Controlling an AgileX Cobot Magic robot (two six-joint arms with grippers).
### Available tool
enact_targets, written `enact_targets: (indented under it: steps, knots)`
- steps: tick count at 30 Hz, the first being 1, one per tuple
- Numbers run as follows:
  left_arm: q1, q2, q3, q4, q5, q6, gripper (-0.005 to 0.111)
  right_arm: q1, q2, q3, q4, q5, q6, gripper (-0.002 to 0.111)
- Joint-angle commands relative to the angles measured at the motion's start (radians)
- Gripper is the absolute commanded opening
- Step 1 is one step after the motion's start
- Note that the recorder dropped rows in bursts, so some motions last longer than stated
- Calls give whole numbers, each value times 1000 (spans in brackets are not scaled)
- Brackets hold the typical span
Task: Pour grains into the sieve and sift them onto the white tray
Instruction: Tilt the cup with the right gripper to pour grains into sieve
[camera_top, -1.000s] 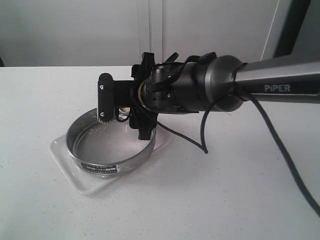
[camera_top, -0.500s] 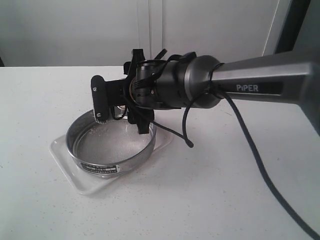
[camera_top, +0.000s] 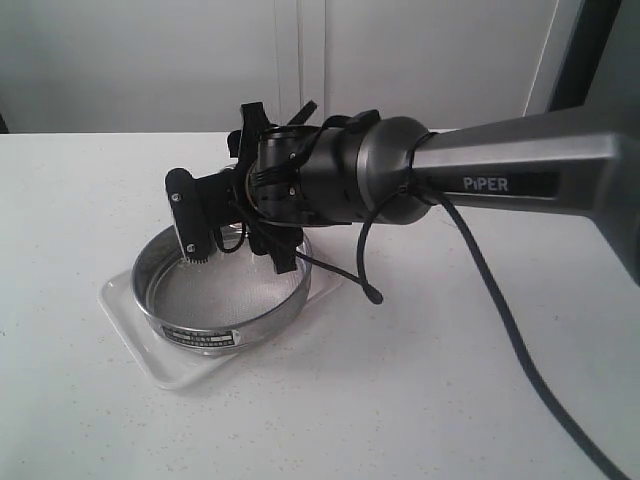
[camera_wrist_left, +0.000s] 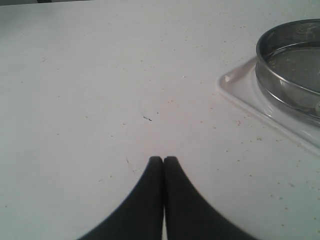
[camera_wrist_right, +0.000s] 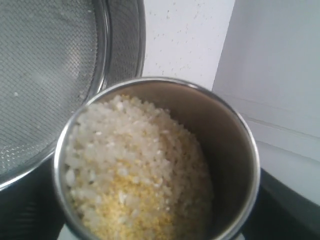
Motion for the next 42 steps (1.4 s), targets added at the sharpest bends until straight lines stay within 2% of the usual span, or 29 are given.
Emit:
enact_targets:
  steps: [1, 9, 31, 42]
  knots:
    - [2, -5, 5, -11, 3, 0, 0, 1, -5, -9, -12, -23, -60, 0]
    - [2, -5, 5, -11, 3, 0, 0, 1, 35, -25, -117, -31, -58, 0]
    - [2, -5, 5, -11, 3, 0, 0, 1, 93, -47, -122, -8, -58, 0]
    - [2, -5, 5, -11, 3, 0, 0, 1, 93, -47, -123, -2, -129, 0]
